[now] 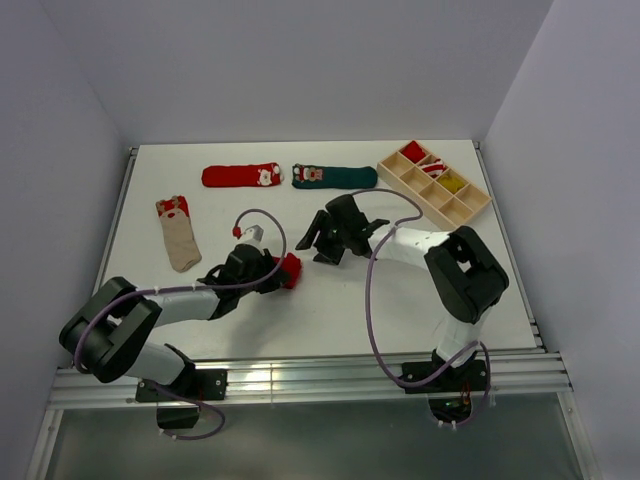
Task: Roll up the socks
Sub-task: Roll the sock at the center of the board.
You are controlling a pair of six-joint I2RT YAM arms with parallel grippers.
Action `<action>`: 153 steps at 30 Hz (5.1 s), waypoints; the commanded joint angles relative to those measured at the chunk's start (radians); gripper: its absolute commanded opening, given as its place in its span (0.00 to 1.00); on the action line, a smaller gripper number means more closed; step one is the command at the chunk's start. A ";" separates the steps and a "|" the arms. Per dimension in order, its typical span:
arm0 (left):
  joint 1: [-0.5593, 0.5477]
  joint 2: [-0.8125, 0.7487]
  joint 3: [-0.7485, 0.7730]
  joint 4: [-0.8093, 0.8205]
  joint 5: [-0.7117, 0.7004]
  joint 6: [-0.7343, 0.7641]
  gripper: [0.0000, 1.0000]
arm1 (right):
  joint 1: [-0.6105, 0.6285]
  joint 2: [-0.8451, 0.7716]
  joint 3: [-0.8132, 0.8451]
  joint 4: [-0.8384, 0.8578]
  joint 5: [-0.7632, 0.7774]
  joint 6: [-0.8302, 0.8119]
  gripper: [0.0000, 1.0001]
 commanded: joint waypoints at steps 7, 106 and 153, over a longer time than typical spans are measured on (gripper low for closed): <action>0.091 0.013 -0.106 0.120 0.179 -0.119 0.01 | 0.055 0.052 0.048 0.022 -0.013 0.016 0.69; -0.473 0.389 0.452 -0.249 -0.842 0.398 0.48 | -0.006 0.127 0.111 -0.233 0.055 -0.036 0.00; -0.004 0.060 -0.016 0.120 0.032 -0.073 0.01 | -0.023 -0.066 -0.150 0.263 -0.017 0.006 0.67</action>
